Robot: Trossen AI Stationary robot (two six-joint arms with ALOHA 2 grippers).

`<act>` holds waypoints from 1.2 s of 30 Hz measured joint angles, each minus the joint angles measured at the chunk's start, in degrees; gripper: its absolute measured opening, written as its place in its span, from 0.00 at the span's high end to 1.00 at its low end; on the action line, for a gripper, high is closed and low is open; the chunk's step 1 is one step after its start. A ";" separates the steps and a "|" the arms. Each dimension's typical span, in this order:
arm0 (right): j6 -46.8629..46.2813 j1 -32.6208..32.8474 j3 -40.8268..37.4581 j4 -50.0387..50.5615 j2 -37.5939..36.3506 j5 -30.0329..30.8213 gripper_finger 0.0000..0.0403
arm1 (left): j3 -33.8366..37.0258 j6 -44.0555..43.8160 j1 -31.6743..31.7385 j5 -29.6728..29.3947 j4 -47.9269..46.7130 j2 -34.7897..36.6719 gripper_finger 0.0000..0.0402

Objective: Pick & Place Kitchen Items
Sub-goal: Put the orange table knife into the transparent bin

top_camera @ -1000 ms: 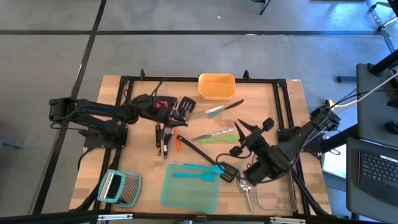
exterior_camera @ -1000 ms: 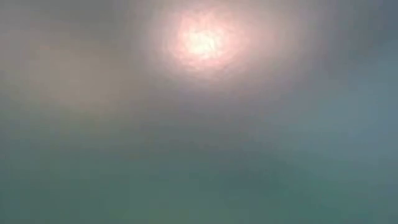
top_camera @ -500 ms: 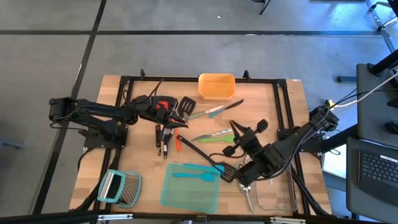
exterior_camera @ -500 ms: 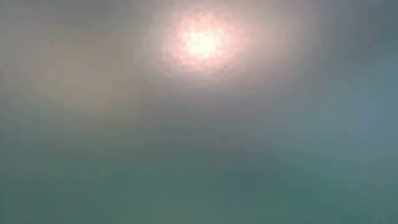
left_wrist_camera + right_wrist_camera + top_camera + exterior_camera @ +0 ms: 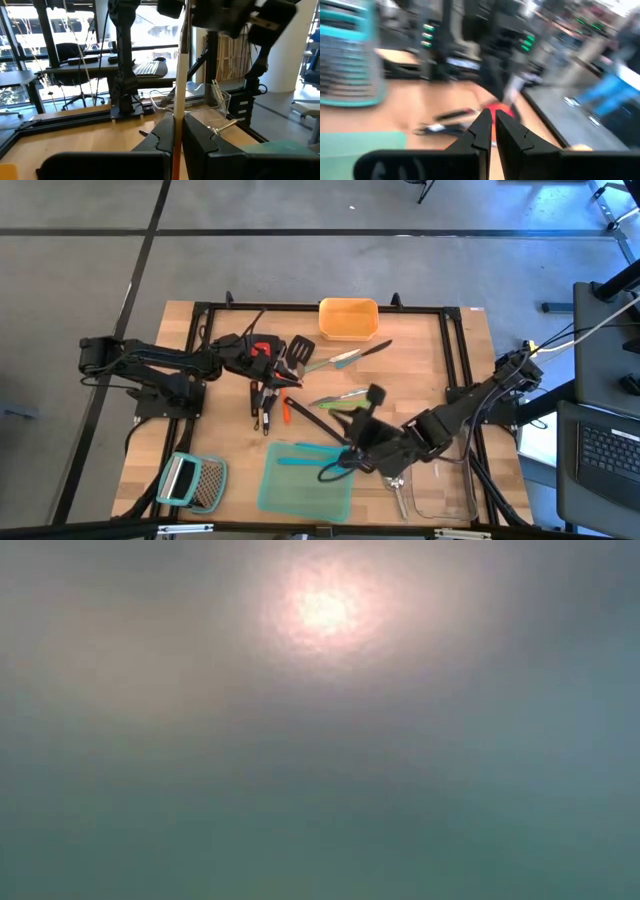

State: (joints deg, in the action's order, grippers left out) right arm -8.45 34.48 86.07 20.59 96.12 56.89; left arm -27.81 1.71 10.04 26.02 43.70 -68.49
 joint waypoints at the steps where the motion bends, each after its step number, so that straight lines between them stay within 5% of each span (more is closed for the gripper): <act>1: 2.87 -0.06 -0.84 -3.37 0.00 -1.85 0.94 | 0.00 0.01 0.00 0.67 0.00 0.00 0.97; 9: 15.15 -2.83 -8.32 -26.96 0.00 -16.68 0.94 | -0.02 0.88 -1.46 2.58 0.26 0.24 0.97; 26: 13.65 -11.81 -18.42 -45.85 -1.61 -22.39 0.94 | 1.18 -0.37 -2.58 2.62 -0.13 3.81 0.97; 36: 7.17 -20.29 -33.75 -71.60 -6.75 -42.50 0.94 | 1.20 -3.87 -2.89 2.29 1.94 3.93 0.97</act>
State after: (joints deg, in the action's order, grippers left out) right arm -1.28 14.19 52.32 -51.01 89.36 14.39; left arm -26.61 -2.17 7.16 28.31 45.64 -64.55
